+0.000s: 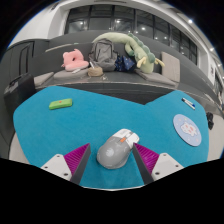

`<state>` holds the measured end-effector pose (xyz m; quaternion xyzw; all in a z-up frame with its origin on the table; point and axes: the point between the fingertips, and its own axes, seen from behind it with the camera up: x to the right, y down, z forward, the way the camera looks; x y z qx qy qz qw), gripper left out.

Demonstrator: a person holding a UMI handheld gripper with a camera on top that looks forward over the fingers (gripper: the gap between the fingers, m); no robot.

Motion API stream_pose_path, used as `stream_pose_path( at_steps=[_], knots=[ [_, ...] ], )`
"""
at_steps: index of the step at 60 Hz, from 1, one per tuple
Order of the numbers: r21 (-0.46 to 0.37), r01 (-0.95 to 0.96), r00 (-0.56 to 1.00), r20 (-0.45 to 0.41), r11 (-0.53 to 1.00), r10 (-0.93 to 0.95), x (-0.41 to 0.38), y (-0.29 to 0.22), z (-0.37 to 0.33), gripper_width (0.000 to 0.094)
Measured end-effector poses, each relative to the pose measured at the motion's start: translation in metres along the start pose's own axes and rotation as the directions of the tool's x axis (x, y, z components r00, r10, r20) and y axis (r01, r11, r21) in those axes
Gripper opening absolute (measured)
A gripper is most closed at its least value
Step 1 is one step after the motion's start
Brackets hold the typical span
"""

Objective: Arrange mouse

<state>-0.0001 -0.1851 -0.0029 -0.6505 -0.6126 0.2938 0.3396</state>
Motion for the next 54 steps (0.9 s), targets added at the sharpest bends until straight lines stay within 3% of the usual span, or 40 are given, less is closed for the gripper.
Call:
stream_pose_path(
  at_steps=[24, 28, 35, 37, 45, 54],
  knots=[
    [-0.043, -0.051, 0.995, 0.082, 0.998, 0.054, -0.016, -0.043, 0.069, 0.0846],
    [-0.038, -0.035, 0.996, 0.086, 0.999, 0.038, -0.017, -0.045, 0.072, 0.0794],
    [-0.023, 0.036, 0.998, 0.051, 0.999, -0.035, -0.009, -0.042, 0.077, 0.0614],
    [-0.011, 0.051, 0.998, 0.039, 0.999, -0.051, -0.007, -0.042, 0.078, 0.0486],
    [-0.005, 0.028, 0.997, 0.070, 1.000, -0.028, -0.012, -0.045, 0.075, 0.0416],
    [0.089, 0.019, 0.996, 0.085, 0.996, -0.026, 0.002, -0.085, 0.035, 0.0365]
  ],
)
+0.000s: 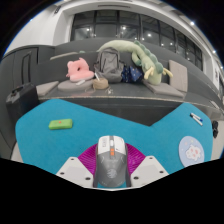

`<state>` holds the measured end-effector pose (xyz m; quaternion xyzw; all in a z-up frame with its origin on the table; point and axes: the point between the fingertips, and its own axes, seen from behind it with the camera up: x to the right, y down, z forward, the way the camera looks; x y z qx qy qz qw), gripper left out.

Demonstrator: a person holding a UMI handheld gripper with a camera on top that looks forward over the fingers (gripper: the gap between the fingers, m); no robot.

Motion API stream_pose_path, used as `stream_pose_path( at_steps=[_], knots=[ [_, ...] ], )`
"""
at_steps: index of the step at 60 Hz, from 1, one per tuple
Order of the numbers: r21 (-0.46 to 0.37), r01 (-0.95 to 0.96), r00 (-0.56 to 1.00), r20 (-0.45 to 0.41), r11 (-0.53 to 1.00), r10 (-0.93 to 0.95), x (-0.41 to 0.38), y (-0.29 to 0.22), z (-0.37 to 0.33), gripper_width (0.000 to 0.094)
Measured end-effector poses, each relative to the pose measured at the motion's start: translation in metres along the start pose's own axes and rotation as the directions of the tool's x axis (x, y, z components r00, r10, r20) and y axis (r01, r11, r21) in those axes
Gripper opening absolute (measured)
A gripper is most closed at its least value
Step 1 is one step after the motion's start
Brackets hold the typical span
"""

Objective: Arrange mouse

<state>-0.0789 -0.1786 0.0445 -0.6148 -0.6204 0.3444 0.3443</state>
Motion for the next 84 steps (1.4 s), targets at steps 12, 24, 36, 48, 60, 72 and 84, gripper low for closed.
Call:
stream_pose_path(
  at_steps=[12, 24, 36, 48, 60, 72, 84],
  knots=[
    [0.085, -0.045, 0.999, -0.026, 0.995, 0.047, 0.087, -0.069, -0.051, 0.0363],
    [0.047, -0.020, 0.986, -0.167, 0.999, 0.028, 0.247, -0.043, -0.047, 0.0365],
    [-0.070, -0.080, 0.983, -0.172, 0.994, 0.067, 0.332, 0.036, -0.008, 0.0381],
    [-0.133, -0.080, 0.987, -0.148, 0.988, 0.060, 0.341, 0.075, 0.006, 0.0524],
    [-0.148, -0.053, 0.985, -0.170, 0.987, 0.027, 0.337, 0.055, -0.031, 0.0847],
    [-0.136, 0.001, 0.988, -0.150, 0.991, -0.021, 0.270, 0.036, -0.141, 0.0855],
    [-0.219, -0.082, 0.995, -0.064, 0.972, 0.070, 0.193, 0.077, -0.227, 0.0852]
  ],
)
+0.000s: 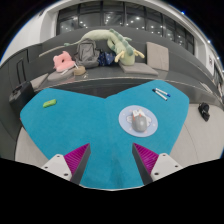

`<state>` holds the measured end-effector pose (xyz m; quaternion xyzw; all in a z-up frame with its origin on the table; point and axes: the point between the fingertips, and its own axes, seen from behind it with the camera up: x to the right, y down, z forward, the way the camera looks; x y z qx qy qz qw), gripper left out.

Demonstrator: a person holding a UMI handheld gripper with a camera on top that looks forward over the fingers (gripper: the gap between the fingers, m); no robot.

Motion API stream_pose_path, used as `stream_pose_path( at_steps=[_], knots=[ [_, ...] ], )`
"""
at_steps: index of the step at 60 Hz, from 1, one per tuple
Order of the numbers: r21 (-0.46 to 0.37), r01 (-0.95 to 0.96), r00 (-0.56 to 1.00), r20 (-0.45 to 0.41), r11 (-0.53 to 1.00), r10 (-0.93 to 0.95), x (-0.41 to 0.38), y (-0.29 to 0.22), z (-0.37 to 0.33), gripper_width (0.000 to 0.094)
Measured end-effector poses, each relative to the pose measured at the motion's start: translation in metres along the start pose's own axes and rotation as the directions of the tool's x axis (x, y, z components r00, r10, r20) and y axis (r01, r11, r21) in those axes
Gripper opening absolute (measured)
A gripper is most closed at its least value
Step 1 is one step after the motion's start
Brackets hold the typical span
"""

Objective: Arrange mouse

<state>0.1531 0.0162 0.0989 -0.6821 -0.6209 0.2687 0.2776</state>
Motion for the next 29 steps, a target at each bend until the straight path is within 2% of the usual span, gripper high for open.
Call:
stream_pose_path(
  at_steps=[12, 29],
  knots=[
    [0.012, 0.069, 0.997, -0.047, 0.998, -0.068, -0.007, 0.030, -0.030, 0.0856],
    [-0.016, 0.076, 0.995, -0.070, 0.997, -0.077, 0.007, 0.052, -0.034, 0.0857]
  ],
)
